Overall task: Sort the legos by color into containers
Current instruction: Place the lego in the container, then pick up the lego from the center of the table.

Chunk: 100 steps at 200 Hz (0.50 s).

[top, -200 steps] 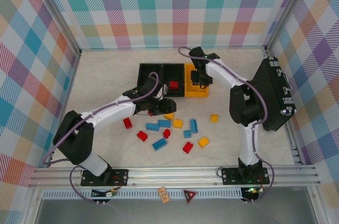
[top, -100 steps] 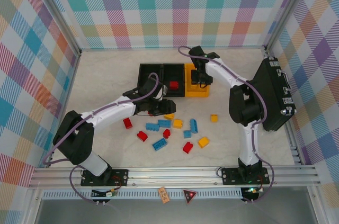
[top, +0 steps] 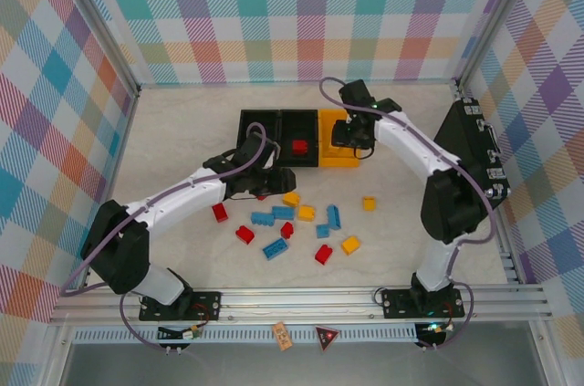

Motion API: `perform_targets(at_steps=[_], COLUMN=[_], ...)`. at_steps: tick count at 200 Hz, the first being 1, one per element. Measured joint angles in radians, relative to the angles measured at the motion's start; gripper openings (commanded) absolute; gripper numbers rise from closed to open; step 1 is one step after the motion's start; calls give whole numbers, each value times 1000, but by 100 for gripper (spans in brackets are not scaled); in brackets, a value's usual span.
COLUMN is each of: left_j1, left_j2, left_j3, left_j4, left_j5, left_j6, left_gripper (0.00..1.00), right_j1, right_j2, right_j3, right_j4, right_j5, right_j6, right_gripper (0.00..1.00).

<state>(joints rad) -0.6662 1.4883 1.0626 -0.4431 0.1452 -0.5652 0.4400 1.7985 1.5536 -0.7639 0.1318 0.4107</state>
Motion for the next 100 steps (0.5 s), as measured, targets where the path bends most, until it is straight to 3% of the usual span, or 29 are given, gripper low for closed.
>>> perform_targets(at_steps=[100], left_j1=[38], left_j2=[-13], left_j3=[-25], left_j4=[-168], left_j5=[-182], left_j6=[-59], left_gripper=[55], right_j1=[51], right_j2=[-288], right_j3=[-410], right_j4=[197], right_j5=[-197], right_j6=[30], right_gripper=[52])
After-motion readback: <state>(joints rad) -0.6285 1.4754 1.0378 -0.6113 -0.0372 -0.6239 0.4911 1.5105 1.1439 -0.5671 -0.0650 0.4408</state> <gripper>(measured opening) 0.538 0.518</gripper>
